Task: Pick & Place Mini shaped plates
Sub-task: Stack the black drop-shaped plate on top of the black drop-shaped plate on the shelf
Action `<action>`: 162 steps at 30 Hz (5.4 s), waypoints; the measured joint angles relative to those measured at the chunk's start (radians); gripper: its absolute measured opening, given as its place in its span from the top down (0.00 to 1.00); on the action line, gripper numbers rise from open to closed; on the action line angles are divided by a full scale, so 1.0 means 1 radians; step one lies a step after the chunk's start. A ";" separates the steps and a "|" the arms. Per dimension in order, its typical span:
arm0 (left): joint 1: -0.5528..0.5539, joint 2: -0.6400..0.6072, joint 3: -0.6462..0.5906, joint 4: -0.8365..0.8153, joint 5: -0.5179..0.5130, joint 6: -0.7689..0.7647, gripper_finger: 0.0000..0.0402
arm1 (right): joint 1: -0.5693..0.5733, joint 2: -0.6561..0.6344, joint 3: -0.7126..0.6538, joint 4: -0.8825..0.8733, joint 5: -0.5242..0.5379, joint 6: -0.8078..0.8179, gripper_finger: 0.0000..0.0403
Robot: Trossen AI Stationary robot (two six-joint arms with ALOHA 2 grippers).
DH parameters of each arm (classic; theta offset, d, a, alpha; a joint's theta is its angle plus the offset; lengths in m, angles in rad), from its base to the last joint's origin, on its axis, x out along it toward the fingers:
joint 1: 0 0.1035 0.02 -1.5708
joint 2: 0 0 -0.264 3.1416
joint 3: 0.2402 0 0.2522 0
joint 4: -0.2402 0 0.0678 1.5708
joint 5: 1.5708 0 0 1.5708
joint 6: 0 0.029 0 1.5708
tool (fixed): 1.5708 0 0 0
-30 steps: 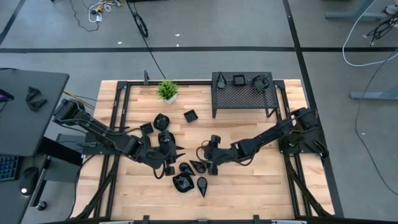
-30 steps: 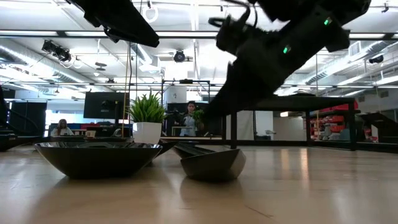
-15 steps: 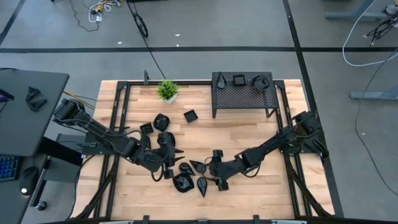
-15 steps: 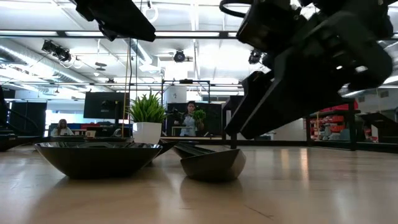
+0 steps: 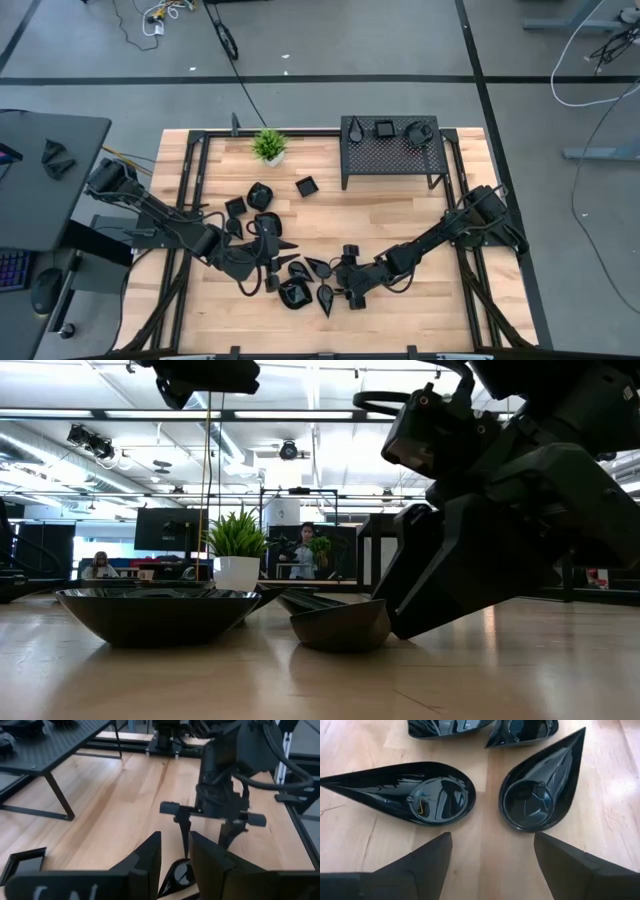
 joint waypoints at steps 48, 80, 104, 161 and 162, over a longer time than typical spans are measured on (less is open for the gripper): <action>0.003 0.192 0.000 0.251 -0.011 -0.143 0.74 | -0.021 0.100 -0.003 0.245 0.212 0.191 0.18; -0.005 0.178 0.000 0.220 -0.011 -0.139 0.74 | -0.059 0.072 -0.003 0.265 0.384 0.094 0.32; -0.033 -0.116 0.000 -0.439 -0.112 -0.181 0.90 | -0.158 -0.044 -0.002 0.079 0.039 -0.002 0.13; -0.029 -0.117 0.000 -0.431 -0.174 -0.148 0.90 | -0.203 0.042 -0.002 0.165 -0.044 0.034 0.19; -0.029 -0.117 0.000 -0.431 -0.177 -0.145 0.90 | -0.202 0.042 -0.002 0.159 -0.044 0.034 0.16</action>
